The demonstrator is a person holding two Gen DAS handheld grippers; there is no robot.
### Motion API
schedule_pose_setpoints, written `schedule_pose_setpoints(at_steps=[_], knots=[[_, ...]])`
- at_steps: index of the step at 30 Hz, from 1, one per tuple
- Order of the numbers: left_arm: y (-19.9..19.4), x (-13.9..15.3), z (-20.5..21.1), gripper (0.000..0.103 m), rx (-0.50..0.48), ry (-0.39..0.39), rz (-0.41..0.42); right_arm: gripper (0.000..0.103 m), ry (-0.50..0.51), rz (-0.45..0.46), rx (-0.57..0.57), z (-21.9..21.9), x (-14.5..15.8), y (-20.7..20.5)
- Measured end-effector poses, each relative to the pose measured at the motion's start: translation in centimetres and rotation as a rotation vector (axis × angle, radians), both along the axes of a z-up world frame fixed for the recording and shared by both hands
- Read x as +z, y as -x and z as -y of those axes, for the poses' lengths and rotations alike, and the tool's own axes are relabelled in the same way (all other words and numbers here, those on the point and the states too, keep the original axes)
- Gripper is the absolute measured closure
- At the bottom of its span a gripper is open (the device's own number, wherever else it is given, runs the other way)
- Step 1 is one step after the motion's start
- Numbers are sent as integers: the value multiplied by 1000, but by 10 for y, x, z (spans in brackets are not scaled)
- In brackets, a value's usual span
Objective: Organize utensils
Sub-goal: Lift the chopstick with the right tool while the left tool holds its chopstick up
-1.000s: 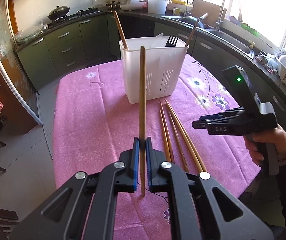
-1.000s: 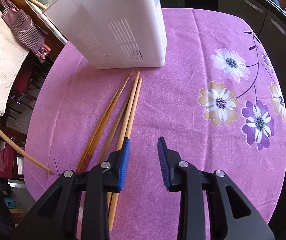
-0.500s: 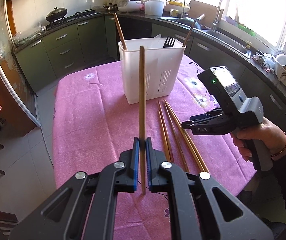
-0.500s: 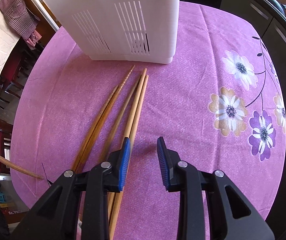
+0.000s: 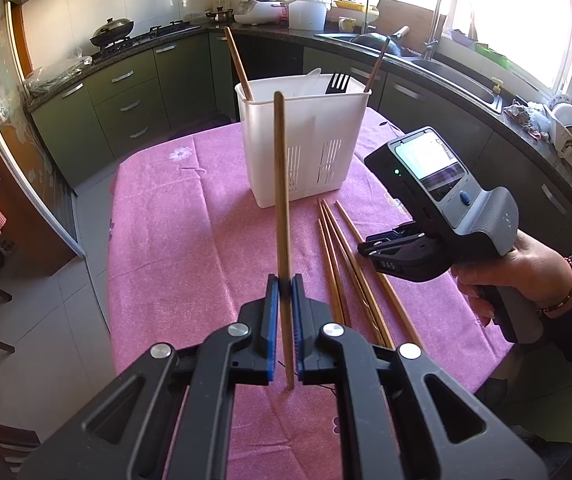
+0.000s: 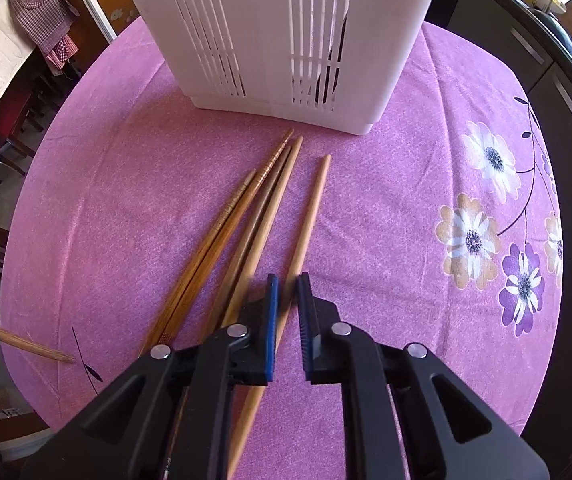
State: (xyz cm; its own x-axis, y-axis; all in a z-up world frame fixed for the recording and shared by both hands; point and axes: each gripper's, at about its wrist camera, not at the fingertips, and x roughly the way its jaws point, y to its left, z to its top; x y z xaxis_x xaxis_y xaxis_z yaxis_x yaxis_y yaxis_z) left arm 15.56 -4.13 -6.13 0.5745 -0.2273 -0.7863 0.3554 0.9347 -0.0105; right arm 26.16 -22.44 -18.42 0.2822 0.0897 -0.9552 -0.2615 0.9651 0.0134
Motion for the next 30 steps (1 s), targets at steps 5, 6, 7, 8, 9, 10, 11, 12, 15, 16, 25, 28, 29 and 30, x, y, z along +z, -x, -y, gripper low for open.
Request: schedule_pose_setpoints(at_steps=[5, 6, 7, 8, 9, 10, 11, 12, 15, 16, 25, 28, 29, 30], knots=[[-1, 0, -2, 96, 4, 7, -1, 96, -48, 18, -1, 11, 10, 7], [-2, 0, -3, 96, 6, 8, -2, 96, -64, 37, -4, 15, 16, 10], [-2, 0, -3, 96, 7, 9, -4, 96, -83, 53, -6, 21, 23, 15], [-2, 0, -3, 96, 7, 8, -4, 96, -103, 73, -10, 26, 31, 20], [-2, 0, -4, 96, 7, 6, -4, 96, -122, 102, -12, 31, 42, 26], [-2, 0, -4, 96, 6, 7, -5, 96, -139, 133, -11, 35, 52, 34], [-2, 0, -4, 96, 5, 8, -6, 96, -157, 165, -12, 41, 64, 42], [-2, 0, -3, 96, 5, 8, -5, 96, -178, 197, -11, 47, 76, 50], [0, 1, -3, 96, 2, 9, 0, 96, -222, 286, -8, 64, 105, 79], [1, 1, -3, 96, -2, 10, 2, 96, -227, 314, -7, 69, 112, 89], [14, 3, -1, 96, -15, 1, 29, 96, -276, 404, -10, 98, 133, 150], [17, 4, -2, 96, -17, 2, 30, 96, -286, 416, -5, 99, 139, 157], [17, 5, -3, 96, -15, 3, 31, 96, -286, 421, -2, 98, 140, 158], [17, 5, -3, 96, -15, 5, 33, 96, -287, 426, -1, 97, 141, 159]])
